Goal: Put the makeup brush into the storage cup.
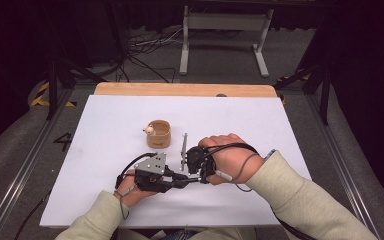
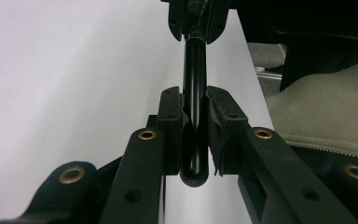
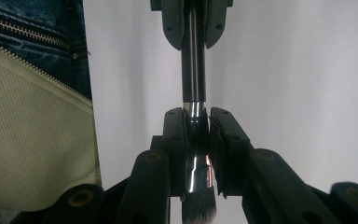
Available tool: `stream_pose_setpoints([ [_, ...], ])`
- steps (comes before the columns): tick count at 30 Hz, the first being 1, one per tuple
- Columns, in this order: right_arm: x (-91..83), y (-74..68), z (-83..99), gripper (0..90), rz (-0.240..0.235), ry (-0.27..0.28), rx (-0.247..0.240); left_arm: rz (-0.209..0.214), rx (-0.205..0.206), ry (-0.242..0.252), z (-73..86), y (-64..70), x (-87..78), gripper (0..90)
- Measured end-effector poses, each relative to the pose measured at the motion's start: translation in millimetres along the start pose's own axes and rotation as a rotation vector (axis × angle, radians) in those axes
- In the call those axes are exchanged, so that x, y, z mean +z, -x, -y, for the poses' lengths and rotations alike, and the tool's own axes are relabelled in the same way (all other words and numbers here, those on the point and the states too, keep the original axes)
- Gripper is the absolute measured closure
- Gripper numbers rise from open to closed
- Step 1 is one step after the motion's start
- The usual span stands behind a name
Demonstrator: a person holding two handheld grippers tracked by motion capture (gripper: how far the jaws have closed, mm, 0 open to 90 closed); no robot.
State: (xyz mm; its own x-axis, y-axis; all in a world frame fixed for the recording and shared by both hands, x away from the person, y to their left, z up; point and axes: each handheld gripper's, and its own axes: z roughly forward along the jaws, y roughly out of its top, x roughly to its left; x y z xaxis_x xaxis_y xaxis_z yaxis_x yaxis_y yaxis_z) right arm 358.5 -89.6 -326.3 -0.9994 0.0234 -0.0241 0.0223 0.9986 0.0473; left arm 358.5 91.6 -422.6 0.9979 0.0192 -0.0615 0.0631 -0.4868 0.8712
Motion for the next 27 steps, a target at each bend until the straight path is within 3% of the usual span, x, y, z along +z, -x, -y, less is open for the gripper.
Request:
stream_pose_setpoints([
  [8,0.1,0.8,4.1,76.3,0.003,0.027,-0.028,-0.013,0.014,-0.008,0.5,1.2,-1.0,78.9],
  [9,-0.8,1.5,7.1,75.8,0.002,0.061,-0.018,-0.014,0.020,-0.010,0.5,0.8,-1.9,79.0],
  [10,-0.8,1.5,7.1,75.8,0.002,0.061,-0.018,-0.019,0.020,-0.007,0.4,0.4,-2.6,79.0],
  [12,-3.0,3.5,11.2,72.2,0.002,0.111,-0.007,-0.027,0.013,-0.002,0.5,1.0,-3.2,79.0],
  [13,-5.7,4.5,16.6,70.6,-0.004,0.176,0.017,-0.027,0.012,0.001,0.7,1.0,-3.5,79.0],
  [14,-5.7,4.5,16.6,70.6,-0.004,0.176,0.017,-0.029,0.011,0.003,0.9,0.9,-3.7,79.0],
  [15,-8.7,6.4,23.6,69.3,0.002,0.251,0.027,-0.028,0.008,0.009,1.4,0.9,-4.1,79.0],
  [17,-10.9,6.8,29.8,67.1,-0.001,0.305,0.048,-0.031,0.010,0.013,1.6,0.7,-4.7,79.0],
  [19,-11.9,7.9,37.0,64.1,0.011,0.381,0.052,-0.030,0.011,0.018,1.9,0.3,-5.2,79.1],
  [20,-11.9,7.9,37.0,64.1,0.011,0.381,0.052,-0.030,0.011,0.018,1.9,0.3,-5.2,79.0],
  [27,-11.5,8.7,66.3,59.7,0.030,0.613,0.064,-0.014,0.003,0.035,3.0,-1.3,-7.6,79.0],
])
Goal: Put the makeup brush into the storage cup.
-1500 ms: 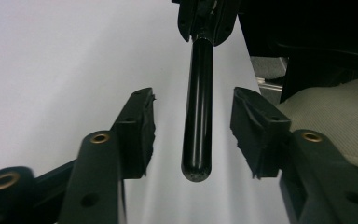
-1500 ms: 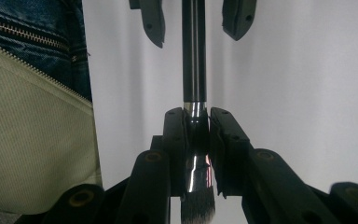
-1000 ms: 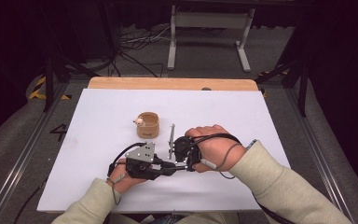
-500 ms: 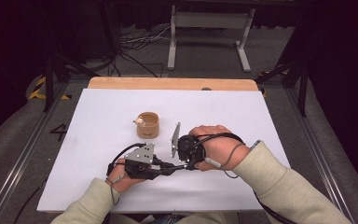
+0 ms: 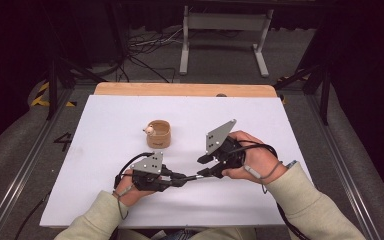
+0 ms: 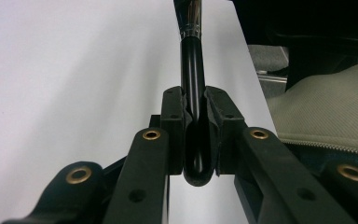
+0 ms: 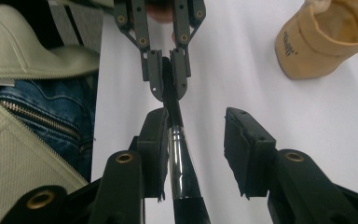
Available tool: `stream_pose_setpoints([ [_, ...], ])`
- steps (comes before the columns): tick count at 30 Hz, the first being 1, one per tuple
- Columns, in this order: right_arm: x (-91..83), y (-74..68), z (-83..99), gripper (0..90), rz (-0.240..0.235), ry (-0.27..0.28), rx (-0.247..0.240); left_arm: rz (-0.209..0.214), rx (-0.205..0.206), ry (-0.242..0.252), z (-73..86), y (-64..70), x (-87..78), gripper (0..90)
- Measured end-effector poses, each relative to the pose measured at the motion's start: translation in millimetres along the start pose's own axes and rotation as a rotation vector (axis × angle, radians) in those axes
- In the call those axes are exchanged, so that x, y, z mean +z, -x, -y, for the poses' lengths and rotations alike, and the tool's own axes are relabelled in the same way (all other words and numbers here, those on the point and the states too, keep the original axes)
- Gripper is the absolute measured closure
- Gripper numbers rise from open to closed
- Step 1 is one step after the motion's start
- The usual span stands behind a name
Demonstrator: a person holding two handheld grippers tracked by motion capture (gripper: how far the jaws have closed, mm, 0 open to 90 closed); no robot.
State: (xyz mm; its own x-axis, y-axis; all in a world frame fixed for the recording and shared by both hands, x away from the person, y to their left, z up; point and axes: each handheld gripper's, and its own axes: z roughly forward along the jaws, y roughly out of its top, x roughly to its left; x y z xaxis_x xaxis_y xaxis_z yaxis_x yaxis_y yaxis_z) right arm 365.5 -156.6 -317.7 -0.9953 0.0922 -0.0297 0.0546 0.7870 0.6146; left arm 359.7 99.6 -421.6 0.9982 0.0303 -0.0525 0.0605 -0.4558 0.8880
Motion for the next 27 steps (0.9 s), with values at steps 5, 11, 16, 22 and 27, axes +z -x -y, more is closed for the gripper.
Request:
stream_pose_setpoints([
  [5,-6.0,0.1,18.4,56.5,0.008,0.104,0.029,-0.004,-0.004,0.018,1.2,-1.2,-2.7,79.0],
  [11,-7.8,-2.4,33.7,51.4,0.021,0.191,0.010,0.015,-0.013,0.029,1.4,-2.4,-4.7,79.0],
  [16,-1.8,-5.7,47.2,52.2,0.004,0.250,-0.010,0.028,-0.024,0.034,0.7,-2.7,-5.5,79.0],
  [22,6.1,-6.7,54.9,54.3,-0.004,0.275,-0.020,0.044,-0.034,0.044,1.4,-4.0,-7.1,79.0],
  [27,11.2,-7.6,59.2,56.5,-0.006,0.287,-0.023,0.044,-0.037,0.043,1.5,-4.5,-6.9,79.0],
])
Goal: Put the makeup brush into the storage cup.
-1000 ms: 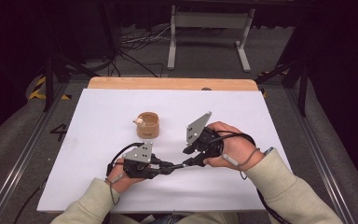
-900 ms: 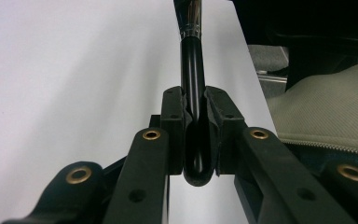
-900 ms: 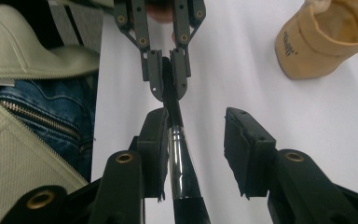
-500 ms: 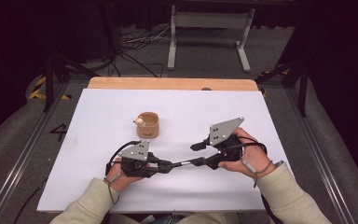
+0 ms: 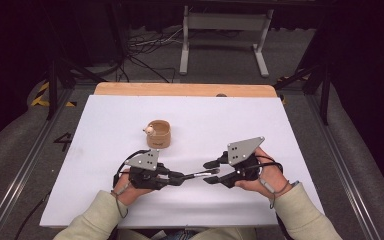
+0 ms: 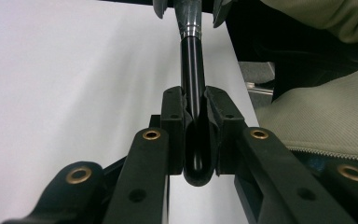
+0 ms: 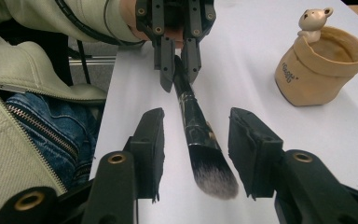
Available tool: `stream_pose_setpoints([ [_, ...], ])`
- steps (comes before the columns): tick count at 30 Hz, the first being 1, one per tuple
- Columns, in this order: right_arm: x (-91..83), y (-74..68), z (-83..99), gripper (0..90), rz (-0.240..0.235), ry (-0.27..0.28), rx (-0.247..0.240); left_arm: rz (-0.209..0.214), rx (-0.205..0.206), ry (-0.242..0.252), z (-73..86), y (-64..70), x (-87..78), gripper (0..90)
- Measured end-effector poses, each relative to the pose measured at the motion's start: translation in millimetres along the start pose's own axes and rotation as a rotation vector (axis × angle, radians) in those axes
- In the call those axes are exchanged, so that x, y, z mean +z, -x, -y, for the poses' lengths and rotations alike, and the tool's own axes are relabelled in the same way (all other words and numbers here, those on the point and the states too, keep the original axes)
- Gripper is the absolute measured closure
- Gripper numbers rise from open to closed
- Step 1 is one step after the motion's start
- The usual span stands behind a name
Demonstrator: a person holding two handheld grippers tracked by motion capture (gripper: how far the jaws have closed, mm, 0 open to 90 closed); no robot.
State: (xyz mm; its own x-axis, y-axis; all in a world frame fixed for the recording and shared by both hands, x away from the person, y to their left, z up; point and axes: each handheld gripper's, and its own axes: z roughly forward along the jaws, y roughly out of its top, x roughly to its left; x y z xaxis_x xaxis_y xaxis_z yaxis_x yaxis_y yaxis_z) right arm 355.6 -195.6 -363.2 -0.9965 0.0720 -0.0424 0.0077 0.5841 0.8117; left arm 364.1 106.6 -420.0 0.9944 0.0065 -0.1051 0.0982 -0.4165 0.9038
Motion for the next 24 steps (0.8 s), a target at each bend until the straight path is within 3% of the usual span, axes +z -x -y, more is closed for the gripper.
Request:
stream_pose_setpoints([
  [16,5.5,-1.8,7.2,71.9,-0.011,0.027,-0.009,0.035,-0.002,-0.004,0.6,-0.9,2.3,78.9],
  [24,3.7,-3.0,7.2,74.8,-0.020,0.029,0.002,0.057,-0.013,0.011,0.8,-2.5,2.0,78.6],
])
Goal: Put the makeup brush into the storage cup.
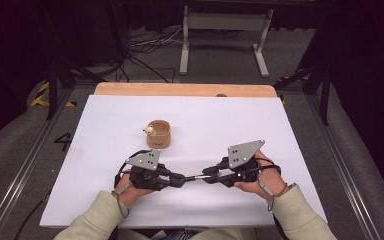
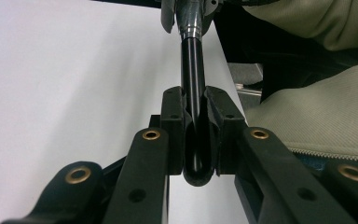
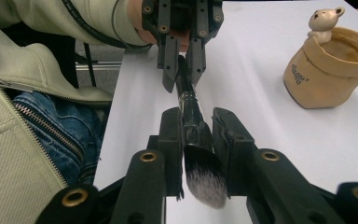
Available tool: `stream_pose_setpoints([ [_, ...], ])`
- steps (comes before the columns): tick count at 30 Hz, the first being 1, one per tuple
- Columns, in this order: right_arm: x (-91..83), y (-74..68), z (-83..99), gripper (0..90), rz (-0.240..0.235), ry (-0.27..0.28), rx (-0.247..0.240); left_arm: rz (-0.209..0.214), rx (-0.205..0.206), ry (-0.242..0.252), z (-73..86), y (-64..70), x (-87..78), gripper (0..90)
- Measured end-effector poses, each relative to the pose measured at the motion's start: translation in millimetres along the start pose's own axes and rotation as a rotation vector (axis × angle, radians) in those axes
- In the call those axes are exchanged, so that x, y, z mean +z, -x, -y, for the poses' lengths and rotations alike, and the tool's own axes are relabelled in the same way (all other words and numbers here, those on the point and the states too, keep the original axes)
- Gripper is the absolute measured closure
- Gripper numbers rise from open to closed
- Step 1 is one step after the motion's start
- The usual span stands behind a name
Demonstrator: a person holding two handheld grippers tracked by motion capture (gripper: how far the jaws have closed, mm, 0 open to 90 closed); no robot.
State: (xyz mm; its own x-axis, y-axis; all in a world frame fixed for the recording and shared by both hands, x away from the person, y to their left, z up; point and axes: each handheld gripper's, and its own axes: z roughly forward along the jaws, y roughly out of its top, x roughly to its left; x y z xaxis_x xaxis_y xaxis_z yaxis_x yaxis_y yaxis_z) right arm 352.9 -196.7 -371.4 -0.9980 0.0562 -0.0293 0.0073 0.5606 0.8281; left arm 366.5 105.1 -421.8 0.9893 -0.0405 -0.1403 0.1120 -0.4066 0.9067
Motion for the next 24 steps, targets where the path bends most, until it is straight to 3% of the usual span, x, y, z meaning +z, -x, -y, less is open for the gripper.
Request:
stream_pose_setpoints([
  [4,0.2,-0.9,-0.1,79.1,-0.009,-0.009,-0.004,0.022,-0.023,0.009,0.4,-2.4,-1.2,78.1],
  [24,1.4,-5.0,-1.4,80.8,0.010,-0.025,0.007,0.024,-0.046,0.010,3.2,-5.6,-0.8,75.4],
])
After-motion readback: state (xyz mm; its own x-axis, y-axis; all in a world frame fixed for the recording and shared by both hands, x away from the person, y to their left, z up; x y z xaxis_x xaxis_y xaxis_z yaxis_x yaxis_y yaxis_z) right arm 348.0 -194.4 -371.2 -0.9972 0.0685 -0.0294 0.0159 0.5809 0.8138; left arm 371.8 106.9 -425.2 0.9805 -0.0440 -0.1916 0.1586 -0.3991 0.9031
